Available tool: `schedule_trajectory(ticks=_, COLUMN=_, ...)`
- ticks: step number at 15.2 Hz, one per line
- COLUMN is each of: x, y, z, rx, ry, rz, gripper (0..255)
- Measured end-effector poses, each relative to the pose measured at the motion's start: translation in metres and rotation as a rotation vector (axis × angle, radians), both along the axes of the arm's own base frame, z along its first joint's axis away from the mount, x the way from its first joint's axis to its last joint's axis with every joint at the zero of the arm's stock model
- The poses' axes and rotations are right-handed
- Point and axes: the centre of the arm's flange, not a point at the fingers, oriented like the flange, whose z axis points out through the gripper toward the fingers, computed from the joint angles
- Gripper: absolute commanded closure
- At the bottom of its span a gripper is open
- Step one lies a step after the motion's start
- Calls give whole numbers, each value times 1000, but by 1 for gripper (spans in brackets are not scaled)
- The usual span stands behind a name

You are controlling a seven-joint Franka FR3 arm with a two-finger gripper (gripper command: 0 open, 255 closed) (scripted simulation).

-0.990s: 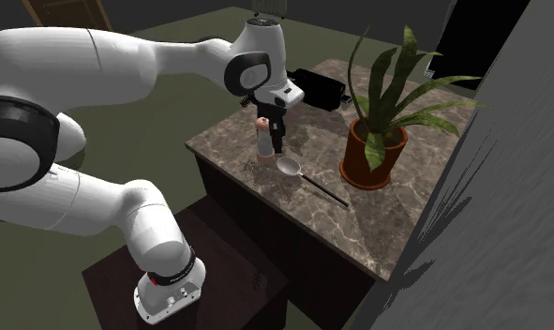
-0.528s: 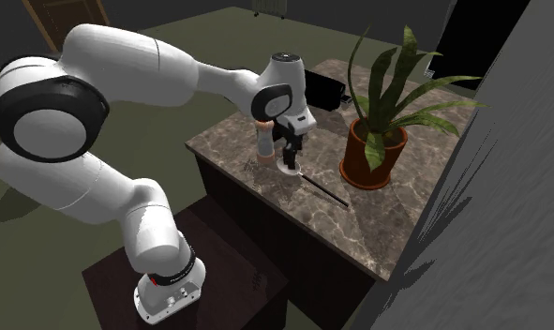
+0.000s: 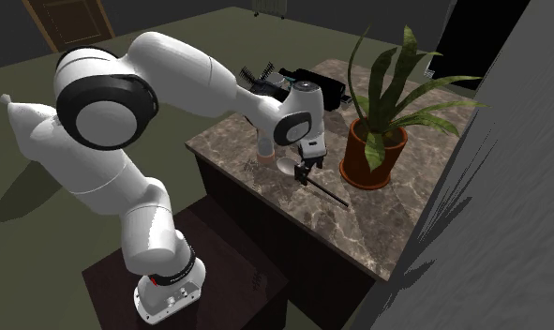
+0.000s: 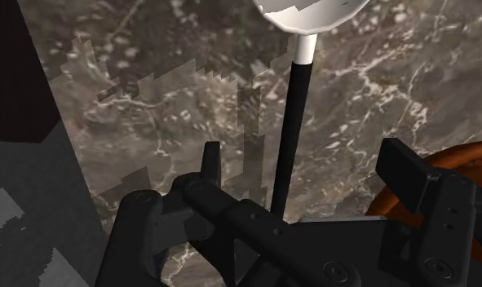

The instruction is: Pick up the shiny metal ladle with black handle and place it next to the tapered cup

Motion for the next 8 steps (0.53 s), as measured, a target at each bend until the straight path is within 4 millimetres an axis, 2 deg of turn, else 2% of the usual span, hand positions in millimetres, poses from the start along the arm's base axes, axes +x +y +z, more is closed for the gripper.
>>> schedule_trajectory(ticks=8, x=6, y=-3, z=-38, rx=1, ry=-2, rz=-18, gripper=0)
